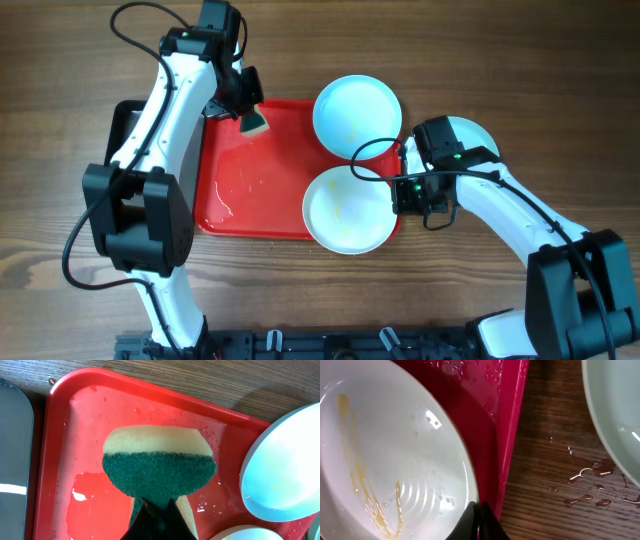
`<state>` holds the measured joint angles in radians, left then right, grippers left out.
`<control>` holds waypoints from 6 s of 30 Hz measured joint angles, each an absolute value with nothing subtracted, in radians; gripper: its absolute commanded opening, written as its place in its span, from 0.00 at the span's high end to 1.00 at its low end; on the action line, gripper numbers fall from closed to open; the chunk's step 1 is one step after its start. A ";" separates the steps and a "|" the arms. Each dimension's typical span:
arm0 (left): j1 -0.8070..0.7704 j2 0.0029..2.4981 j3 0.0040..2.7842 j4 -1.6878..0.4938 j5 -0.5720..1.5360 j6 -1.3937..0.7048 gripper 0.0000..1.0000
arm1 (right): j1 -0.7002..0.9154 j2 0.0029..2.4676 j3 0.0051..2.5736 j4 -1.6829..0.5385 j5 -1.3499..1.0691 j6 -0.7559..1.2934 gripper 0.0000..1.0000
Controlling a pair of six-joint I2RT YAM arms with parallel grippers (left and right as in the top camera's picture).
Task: Clean dirty plates on tray and stack at the side
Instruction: 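Move the right gripper to the rim of the lower plate on the tray, then drag the gripped plate left toward the sponge with the right gripper, then lower the sponge in the left gripper onto the held plate, then scrub the plate surface with the sponge while the right gripper holds it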
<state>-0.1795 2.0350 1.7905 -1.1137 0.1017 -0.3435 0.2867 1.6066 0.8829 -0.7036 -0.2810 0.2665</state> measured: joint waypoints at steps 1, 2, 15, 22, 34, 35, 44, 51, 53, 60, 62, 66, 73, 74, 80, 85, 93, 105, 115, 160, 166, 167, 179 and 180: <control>-0.179 2.035 1.790 -1.114 0.102 -0.344 0.96 | 0.288 1.607 0.883 -0.707 -0.281 0.266 0.96; -0.179 2.035 1.790 -1.113 0.102 -0.344 0.96 | 0.302 1.607 0.883 -0.719 -0.281 0.266 0.96; -0.179 2.035 1.790 -1.113 0.102 -0.344 0.96 | 0.545 1.613 0.977 -0.588 -0.288 0.551 0.96; -0.179 2.035 1.790 -1.111 0.102 -0.344 0.96 | 0.617 1.712 0.990 -0.384 -0.288 0.670 0.94; -0.179 2.035 1.790 -1.110 0.093 -0.344 0.96 | 0.584 1.721 1.252 -0.897 -0.231 0.482 0.79; -0.179 2.035 1.790 -1.110 0.093 -0.344 0.96 | 0.573 1.721 1.252 -0.913 -0.227 0.473 0.79; -0.179 2.035 1.790 -1.110 0.093 -0.344 0.96 | 0.552 1.809 1.250 -0.921 -0.229 0.416 0.79; -0.179 2.036 1.790 -1.110 0.093 -0.344 0.96 | 0.552 1.867 1.243 -0.917 -0.253 0.386 0.78; -0.179 2.036 1.790 -1.110 0.093 -0.344 0.96 | 0.552 1.880 1.243 -0.915 -0.255 0.384 0.78; -0.179 2.036 1.790 -1.110 0.093 -0.344 0.96 | 0.552 1.946 1.243 -0.902 -0.279 0.366 0.96; -0.179 2.036 1.790 -1.110 0.093 -0.344 0.96 | 0.550 1.946 1.244 -0.889 -0.303 0.360 0.96; -0.179 2.036 1.790 -1.110 0.093 -0.344 0.96 | 0.550 1.946 1.246 -0.837 -0.345 0.361 0.96; -0.179 2.036 1.790 -1.110 0.093 -0.344 0.96 | 0.597 1.947 1.265 -0.529 -0.294 0.577 0.96; -0.179 2.036 1.790 -1.110 0.093 -0.344 0.96 | 0.616 1.947 1.266 -0.496 -0.259 0.619 0.96; -0.179 2.036 1.790 -1.110 0.093 -0.344 0.96 | 0.729 1.947 1.267 -0.433 -0.075 0.763 0.77; -0.179 2.036 1.790 -1.110 0.093 -0.344 0.96 | 0.747 1.947 1.267 -0.423 -0.016 0.768 0.66; -0.179 2.036 1.790 -1.110 0.093 -0.344 0.96 | 0.680 1.947 1.267 -0.363 -0.043 0.573 0.67; -0.179 2.036 1.790 -1.098 0.093 -0.344 0.96 | 0.646 2.014 1.269 -0.319 -0.254 0.391 0.78; -0.179 2.036 1.790 -1.099 0.093 -0.344 0.96 | 0.646 2.050 1.271 -0.313 -0.269 0.485 0.94; -0.336 1.984 1.302 -0.788 0.185 -0.163 0.96 | 0.610 2.056 1.272 -0.312 -0.271 0.677 0.96; -0.275 1.986 1.295 -0.641 0.170 -0.327 0.96 | 0.609 2.059 1.277 -0.307 -0.262 0.677 0.96; -0.262 1.988 1.295 -0.626 0.166 -0.353 0.96 | 0.609 2.059 1.277 -0.308 -0.262 0.677 0.96; -0.218 1.990 1.322 -0.808 0.121 -0.577 0.96 | 0.636 2.061 1.278 -0.320 -0.313 0.665 0.96; -0.216 1.990 1.323 -0.821 0.118 -0.579 0.96 | 0.638 2.061 1.278 -0.321 -0.323 0.660 0.96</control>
